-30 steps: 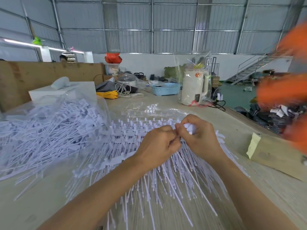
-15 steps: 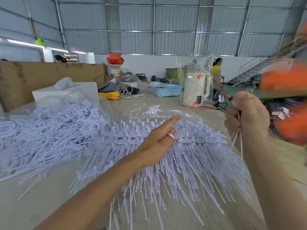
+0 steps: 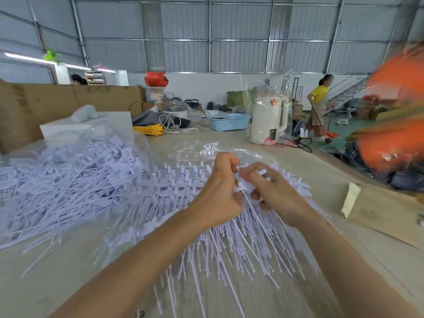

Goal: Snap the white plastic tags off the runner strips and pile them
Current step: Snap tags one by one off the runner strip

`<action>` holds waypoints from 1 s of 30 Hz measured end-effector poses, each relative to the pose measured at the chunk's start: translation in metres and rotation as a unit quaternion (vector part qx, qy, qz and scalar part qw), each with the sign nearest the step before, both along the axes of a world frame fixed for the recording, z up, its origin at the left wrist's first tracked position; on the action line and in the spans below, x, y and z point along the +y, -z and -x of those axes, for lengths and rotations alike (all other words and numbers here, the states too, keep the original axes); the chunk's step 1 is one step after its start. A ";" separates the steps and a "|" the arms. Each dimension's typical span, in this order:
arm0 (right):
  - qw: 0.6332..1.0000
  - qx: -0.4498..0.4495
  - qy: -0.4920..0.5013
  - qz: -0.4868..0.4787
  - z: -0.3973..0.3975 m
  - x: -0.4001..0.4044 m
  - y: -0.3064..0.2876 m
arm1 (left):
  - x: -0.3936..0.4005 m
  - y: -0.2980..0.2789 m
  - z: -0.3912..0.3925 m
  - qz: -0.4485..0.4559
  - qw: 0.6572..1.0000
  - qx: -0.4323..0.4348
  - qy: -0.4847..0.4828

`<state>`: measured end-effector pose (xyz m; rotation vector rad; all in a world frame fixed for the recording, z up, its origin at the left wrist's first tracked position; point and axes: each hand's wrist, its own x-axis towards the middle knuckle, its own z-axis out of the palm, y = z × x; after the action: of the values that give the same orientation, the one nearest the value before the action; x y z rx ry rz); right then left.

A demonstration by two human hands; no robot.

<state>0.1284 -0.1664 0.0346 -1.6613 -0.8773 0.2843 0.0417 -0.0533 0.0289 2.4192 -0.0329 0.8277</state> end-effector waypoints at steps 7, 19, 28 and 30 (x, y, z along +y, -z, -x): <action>0.995 -0.086 0.002 -0.055 0.005 0.006 0.006 | -0.003 0.004 -0.002 -0.011 0.999 -0.011 -0.040; 0.981 -0.157 0.026 -0.108 -0.002 0.008 0.012 | 0.008 0.001 0.015 -0.133 0.988 -0.050 -0.069; 0.965 -0.109 -0.003 -0.240 0.001 -0.013 -0.010 | 0.024 0.006 0.017 0.156 0.986 0.043 0.041; 0.964 -0.080 0.032 -0.253 -0.012 -0.028 -0.021 | 0.030 0.009 0.021 0.186 0.981 0.058 0.023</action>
<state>0.1407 -0.1939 0.0555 -1.2402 -0.9218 -0.1177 0.0209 -0.0233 0.0201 2.1005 0.1023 0.6083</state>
